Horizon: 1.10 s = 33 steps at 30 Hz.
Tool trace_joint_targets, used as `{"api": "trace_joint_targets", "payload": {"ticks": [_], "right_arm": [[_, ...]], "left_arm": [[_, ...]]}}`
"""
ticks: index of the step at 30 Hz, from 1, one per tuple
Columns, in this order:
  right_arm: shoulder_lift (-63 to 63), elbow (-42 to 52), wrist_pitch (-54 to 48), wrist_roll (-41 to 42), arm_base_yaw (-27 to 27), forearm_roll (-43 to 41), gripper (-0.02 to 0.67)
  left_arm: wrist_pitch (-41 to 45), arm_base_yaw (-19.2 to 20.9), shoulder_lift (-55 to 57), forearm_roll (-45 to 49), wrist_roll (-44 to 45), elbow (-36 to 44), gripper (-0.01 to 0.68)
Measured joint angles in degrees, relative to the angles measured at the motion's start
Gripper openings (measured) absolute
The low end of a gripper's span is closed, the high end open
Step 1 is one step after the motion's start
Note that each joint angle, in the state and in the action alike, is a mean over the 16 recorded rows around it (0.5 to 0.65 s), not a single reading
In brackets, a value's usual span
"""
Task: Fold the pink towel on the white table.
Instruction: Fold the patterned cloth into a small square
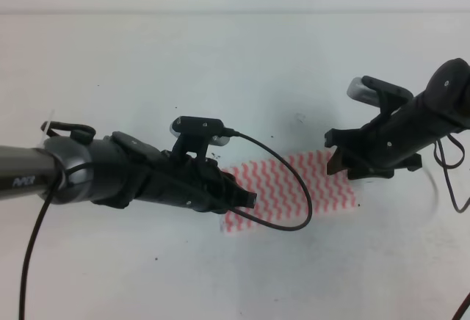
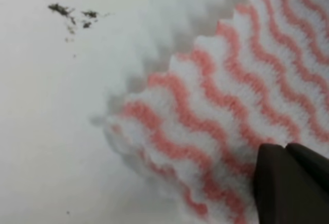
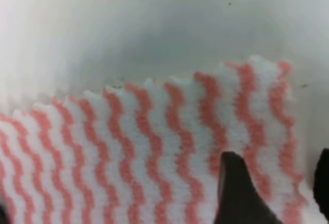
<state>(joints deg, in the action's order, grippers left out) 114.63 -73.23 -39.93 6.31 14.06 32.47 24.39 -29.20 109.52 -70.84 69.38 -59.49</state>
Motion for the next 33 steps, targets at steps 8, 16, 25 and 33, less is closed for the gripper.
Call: {"api": "trace_joint_targets", "payload": {"ticks": [8,16,25,33], "right_arm": [[1.0,-0.1,-1.2,0.0,0.8,0.3,0.306],[1.2,-0.2,-1.6,-0.1,1.2,-0.6,0.22],[1.4,-0.7,-2.1,-0.3,1.3,-2.4,0.05],[0.9,-3.3,-3.8,-0.3,1.4,-2.1,-0.009]], "left_arm": [[0.0,0.0,0.1,0.0,0.0,0.0,0.006],[0.2,0.0,0.0,0.0,0.1,0.0,0.006],[0.8,0.0,0.0,0.1,0.1,0.0,0.006],[1.3,0.0,0.0,0.1,0.1,0.0,0.006]]}}
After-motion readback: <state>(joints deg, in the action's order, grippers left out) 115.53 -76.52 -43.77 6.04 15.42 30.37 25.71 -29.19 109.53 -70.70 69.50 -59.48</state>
